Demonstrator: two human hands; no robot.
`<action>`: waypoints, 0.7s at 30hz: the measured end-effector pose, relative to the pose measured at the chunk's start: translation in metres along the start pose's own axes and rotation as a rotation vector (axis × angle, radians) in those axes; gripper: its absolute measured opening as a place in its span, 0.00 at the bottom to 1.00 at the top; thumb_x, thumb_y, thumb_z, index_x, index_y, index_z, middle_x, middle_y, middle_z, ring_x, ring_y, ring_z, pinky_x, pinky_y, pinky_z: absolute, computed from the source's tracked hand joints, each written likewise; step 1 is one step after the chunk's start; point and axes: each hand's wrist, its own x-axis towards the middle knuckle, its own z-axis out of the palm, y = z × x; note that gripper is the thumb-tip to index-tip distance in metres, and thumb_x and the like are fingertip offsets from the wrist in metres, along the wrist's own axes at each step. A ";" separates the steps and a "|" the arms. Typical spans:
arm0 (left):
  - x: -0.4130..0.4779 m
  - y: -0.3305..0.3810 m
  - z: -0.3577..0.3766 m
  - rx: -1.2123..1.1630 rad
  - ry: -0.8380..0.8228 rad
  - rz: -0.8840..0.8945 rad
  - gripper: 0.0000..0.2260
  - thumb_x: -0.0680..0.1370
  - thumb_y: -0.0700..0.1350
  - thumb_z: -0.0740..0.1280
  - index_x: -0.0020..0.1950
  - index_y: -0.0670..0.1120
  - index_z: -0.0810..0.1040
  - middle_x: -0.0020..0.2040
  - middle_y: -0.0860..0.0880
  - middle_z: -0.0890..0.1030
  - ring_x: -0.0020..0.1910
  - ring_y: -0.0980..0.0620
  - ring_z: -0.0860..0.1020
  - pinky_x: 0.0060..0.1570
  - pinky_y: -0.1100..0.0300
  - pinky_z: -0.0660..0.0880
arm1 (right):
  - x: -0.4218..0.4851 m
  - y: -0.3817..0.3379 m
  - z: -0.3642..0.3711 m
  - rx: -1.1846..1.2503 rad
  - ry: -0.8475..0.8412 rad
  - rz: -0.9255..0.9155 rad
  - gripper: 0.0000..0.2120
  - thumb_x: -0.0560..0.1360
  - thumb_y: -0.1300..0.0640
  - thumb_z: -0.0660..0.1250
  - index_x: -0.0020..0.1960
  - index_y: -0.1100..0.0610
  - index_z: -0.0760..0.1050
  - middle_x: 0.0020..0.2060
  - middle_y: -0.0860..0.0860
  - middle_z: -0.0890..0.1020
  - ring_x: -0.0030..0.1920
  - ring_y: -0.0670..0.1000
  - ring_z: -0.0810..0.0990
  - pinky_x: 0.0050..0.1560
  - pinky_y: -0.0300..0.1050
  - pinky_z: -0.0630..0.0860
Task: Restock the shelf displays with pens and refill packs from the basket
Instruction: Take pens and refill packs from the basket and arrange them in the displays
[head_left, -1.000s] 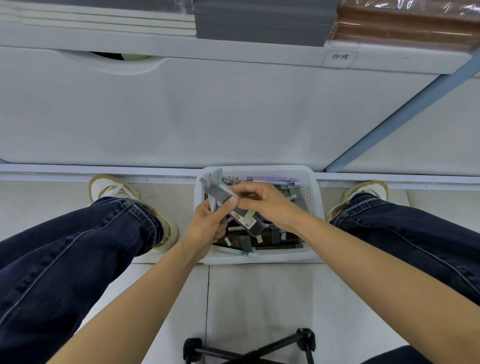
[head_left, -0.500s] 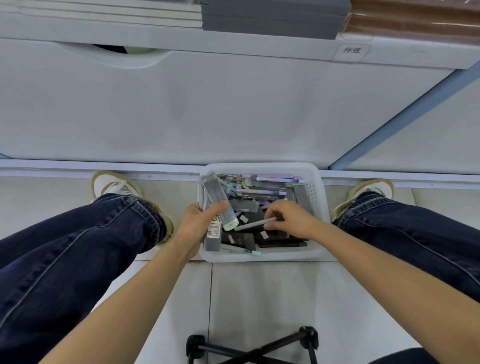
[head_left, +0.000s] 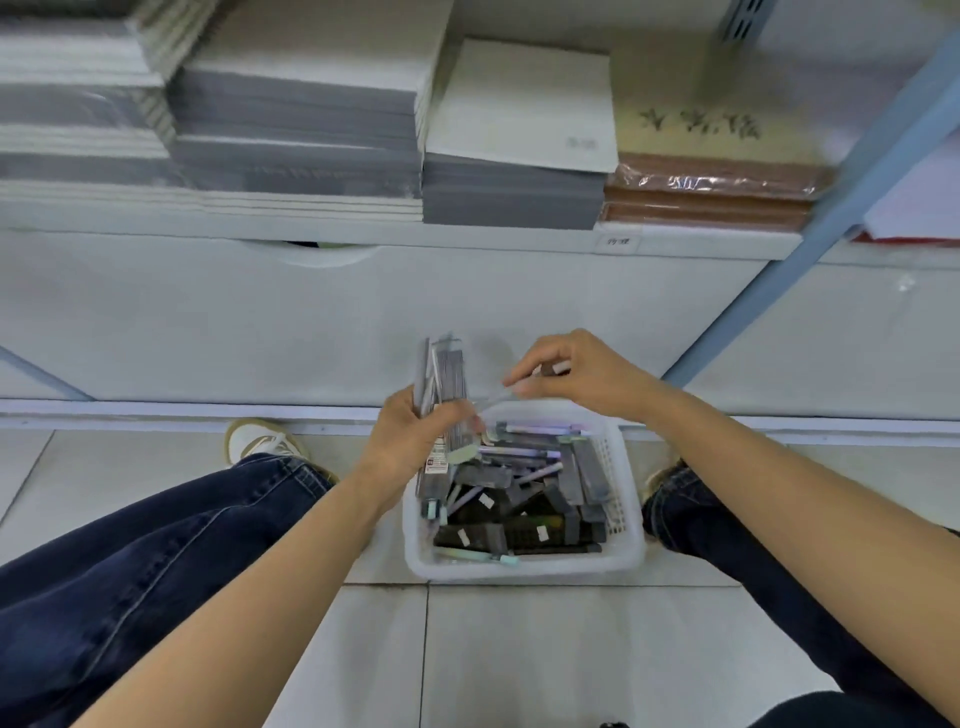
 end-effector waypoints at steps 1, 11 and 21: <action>-0.005 0.014 -0.002 -0.012 -0.006 0.029 0.04 0.70 0.48 0.73 0.36 0.49 0.85 0.40 0.45 0.86 0.41 0.44 0.80 0.45 0.49 0.77 | -0.002 -0.014 -0.007 0.080 0.018 -0.030 0.07 0.75 0.61 0.71 0.52 0.56 0.83 0.46 0.50 0.83 0.43 0.45 0.79 0.46 0.35 0.74; -0.048 0.176 -0.010 -0.183 -0.162 0.273 0.15 0.71 0.49 0.72 0.54 0.45 0.77 0.44 0.45 0.86 0.35 0.54 0.82 0.32 0.63 0.77 | -0.028 -0.167 -0.082 0.419 0.420 -0.443 0.04 0.78 0.62 0.66 0.49 0.57 0.80 0.43 0.55 0.86 0.42 0.50 0.83 0.43 0.40 0.79; -0.062 0.346 -0.009 -0.201 -0.147 0.585 0.08 0.77 0.45 0.69 0.52 0.42 0.77 0.41 0.45 0.86 0.34 0.53 0.84 0.33 0.61 0.79 | -0.054 -0.333 -0.217 0.161 0.839 -0.803 0.04 0.79 0.60 0.64 0.46 0.57 0.73 0.37 0.54 0.84 0.37 0.51 0.85 0.38 0.42 0.80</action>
